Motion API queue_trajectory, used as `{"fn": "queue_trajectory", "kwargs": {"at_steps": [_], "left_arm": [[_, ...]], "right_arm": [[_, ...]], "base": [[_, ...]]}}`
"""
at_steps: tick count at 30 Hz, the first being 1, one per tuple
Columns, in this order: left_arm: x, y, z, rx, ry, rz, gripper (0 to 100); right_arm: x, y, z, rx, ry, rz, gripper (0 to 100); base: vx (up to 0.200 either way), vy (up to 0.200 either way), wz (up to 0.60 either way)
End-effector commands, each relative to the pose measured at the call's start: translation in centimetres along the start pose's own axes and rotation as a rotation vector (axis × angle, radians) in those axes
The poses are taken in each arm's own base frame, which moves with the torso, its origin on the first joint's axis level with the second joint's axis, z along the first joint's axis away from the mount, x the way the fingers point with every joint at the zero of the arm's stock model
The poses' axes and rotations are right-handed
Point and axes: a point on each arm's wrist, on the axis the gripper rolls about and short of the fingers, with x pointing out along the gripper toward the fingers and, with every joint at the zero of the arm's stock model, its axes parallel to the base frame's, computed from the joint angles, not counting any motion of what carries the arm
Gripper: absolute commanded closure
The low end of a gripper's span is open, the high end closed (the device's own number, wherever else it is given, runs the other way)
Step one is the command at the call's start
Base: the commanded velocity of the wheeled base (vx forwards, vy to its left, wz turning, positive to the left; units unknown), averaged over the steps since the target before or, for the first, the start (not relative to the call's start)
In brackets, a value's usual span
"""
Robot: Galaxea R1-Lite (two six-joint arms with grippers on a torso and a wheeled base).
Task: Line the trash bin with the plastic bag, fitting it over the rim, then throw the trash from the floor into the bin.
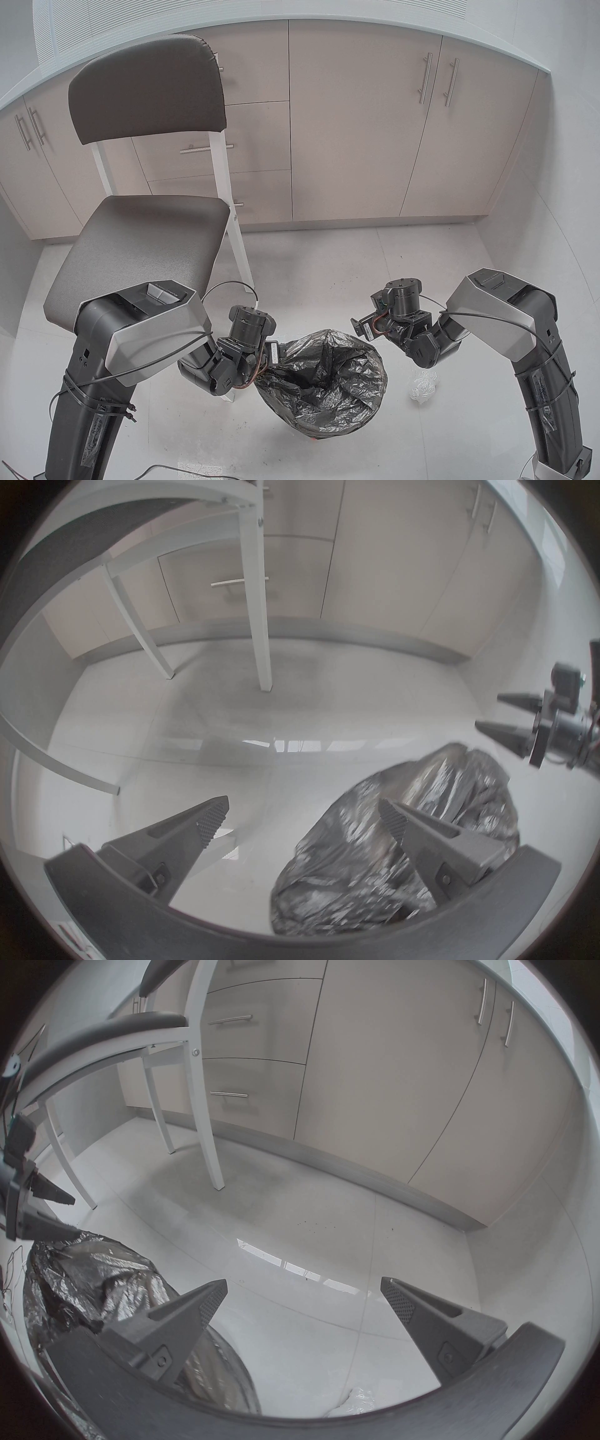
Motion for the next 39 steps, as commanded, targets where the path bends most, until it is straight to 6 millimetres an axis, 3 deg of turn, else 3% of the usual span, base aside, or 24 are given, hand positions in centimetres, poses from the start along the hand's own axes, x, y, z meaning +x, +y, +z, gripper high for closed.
{"fn": "queue_trajectory", "kwargs": {"at_steps": [1, 7, 14, 26, 39], "left_arm": [[-0.1, 0.0, 0.3, -0.050, -0.041, -0.016, 0], [-1.5, 0.4, 0.1, -0.107, -0.117, -0.083, 0], [-2.5, 0.6, -0.2, -0.093, -0.059, -0.200, 0], [-2.9, 0.8, -2.1, 0.093, -0.022, -0.224, 0], [-2.0, -1.2, -2.5, 0.213, -0.036, -0.254, 0]], "right_arm": [[0.1, -1.4, 0.0, 0.013, 0.005, -0.025, 0], [0.7, -5.0, 0.5, 0.084, -0.016, -0.094, 0], [1.3, -7.5, 1.1, 0.151, -0.038, -0.142, 0], [1.2, -7.1, 0.8, 0.162, -0.034, -0.130, 0], [1.3, -7.0, 0.8, 0.162, -0.037, -0.131, 0]], "base": [[0.000, 0.000, 0.00], [0.000, 0.000, 0.00], [0.000, 0.000, 0.00], [0.000, 0.000, 0.00], [0.000, 0.000, 0.00]]}}
